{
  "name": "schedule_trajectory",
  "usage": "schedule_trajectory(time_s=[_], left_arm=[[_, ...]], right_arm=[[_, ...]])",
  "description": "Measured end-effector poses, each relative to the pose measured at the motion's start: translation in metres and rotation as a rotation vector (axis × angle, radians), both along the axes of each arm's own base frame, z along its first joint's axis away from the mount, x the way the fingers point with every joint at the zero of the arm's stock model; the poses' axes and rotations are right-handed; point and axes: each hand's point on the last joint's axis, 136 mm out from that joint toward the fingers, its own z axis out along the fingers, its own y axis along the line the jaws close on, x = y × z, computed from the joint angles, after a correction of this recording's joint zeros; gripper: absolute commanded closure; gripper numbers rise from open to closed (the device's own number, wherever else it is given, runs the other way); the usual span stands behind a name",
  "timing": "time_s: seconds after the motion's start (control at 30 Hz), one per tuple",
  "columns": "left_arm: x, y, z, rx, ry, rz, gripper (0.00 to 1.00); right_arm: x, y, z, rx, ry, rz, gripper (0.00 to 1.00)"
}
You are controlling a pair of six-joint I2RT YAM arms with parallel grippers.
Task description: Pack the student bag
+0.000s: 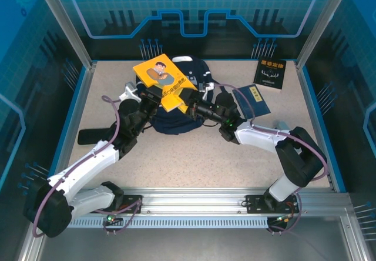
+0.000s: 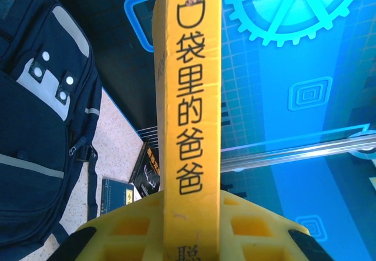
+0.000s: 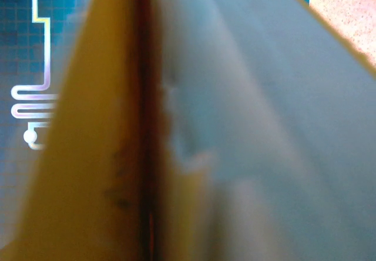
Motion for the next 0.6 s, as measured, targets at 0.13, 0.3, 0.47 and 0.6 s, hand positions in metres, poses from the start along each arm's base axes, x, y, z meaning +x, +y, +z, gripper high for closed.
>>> schedule_trajectory(time_s=[0.13, 0.3, 0.47, 0.6], left_arm=[[0.0, 0.0, -0.002, 0.003, 0.005, 0.001, 1.0], [-0.001, 0.005, -0.008, 0.016, 0.028, 0.016, 0.72], [-0.012, 0.01, -0.006, 0.04, 0.033, 0.011, 0.22], [-0.025, 0.015, -0.011, 0.116, 0.033, -0.004, 0.06]], right_arm=[[0.001, 0.0, 0.0, 0.004, 0.001, -0.002, 0.72], [0.002, 0.003, 0.005, -0.018, 0.0, 0.008, 0.89], [-0.001, 0.0, -0.004, -0.085, 0.015, 0.016, 0.96], [0.003, -0.016, -0.02, -0.197, 0.019, -0.007, 0.97]])
